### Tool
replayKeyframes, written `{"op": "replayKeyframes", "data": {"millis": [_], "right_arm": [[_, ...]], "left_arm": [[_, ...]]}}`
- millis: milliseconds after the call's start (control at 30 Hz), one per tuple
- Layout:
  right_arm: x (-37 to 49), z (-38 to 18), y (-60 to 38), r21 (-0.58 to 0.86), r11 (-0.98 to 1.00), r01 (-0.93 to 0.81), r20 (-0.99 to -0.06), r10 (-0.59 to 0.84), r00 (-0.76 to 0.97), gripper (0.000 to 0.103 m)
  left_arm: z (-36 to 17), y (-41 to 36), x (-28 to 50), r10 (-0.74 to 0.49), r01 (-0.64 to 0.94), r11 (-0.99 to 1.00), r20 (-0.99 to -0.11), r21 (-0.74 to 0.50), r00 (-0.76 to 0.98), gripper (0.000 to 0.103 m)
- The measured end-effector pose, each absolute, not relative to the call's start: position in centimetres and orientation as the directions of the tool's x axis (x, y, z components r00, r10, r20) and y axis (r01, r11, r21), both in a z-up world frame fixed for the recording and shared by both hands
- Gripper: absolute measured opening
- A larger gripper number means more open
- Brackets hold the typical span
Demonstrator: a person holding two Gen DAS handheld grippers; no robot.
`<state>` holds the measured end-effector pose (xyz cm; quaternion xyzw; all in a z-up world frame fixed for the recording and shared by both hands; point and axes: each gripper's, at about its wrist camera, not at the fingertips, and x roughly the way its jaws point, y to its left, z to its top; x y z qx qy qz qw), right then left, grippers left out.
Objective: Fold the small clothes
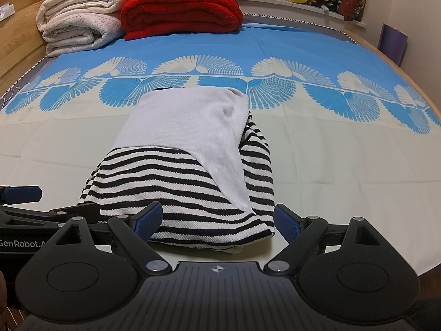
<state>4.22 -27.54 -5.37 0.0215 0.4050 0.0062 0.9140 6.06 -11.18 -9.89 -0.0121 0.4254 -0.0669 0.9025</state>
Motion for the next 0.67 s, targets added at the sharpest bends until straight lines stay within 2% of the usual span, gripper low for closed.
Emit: {"op": "replayKeyframes", "data": {"millis": [667], "right_arm": [[4.22, -5.37, -27.53, 0.045, 0.999, 0.007, -0.741, 0.029, 0.671, 0.088]], "left_arm": [[-9.86, -10.97, 6.08, -0.128, 0.112, 0.991, -0.765, -0.074, 0.631, 0.102]]}}
